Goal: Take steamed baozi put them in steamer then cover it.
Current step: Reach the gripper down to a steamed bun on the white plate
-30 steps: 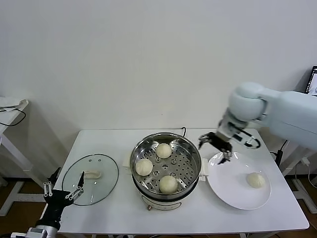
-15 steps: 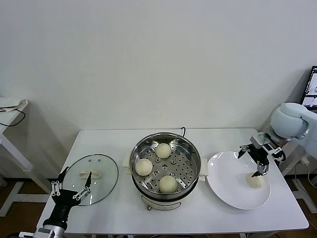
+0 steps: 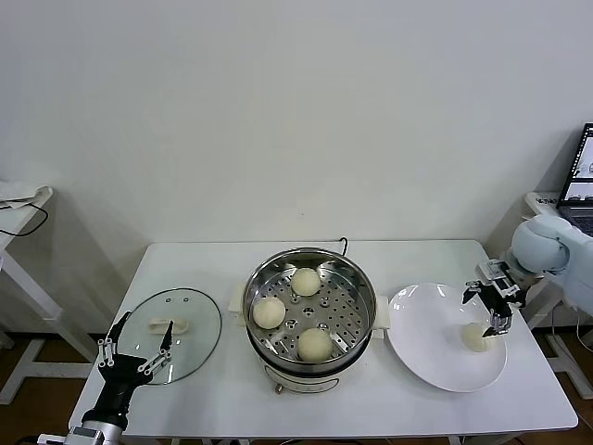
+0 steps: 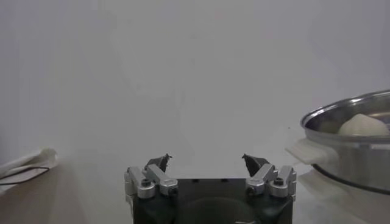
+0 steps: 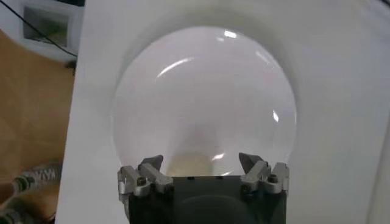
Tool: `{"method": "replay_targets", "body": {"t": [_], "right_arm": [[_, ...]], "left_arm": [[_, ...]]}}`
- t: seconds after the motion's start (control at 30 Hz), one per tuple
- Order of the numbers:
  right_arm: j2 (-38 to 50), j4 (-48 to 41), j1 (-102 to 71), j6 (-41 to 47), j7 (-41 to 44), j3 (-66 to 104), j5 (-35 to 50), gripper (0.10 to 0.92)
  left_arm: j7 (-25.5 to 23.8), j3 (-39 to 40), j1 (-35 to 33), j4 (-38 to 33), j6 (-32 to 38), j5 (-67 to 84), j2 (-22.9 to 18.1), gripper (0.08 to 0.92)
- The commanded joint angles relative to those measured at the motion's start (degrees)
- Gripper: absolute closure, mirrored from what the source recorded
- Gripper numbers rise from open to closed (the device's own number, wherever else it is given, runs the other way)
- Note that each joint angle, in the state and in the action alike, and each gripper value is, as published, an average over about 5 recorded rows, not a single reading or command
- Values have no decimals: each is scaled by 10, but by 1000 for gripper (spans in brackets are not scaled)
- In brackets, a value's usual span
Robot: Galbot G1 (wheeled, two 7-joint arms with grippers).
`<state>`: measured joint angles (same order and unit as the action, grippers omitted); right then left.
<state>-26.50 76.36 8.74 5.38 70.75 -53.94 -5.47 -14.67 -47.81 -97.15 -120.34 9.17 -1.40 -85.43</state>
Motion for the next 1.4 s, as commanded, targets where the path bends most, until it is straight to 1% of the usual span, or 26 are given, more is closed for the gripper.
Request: {"method": "replay_targets", "body": {"t": [0.03,0.37,1.4], "right_arm": [[-19,-55,-87,-1,-5,70,-39,203],[-33,-72,-129,-6,-11,118,-75,203],[-66,-106,-173,-23,1,171,-134,204]], "left_arm": [[0,1,0,2,-1,0,0,177],[1,2,0,2,-1,0,0,177],[0,-3,6,14,-1,0,0,177]]}}
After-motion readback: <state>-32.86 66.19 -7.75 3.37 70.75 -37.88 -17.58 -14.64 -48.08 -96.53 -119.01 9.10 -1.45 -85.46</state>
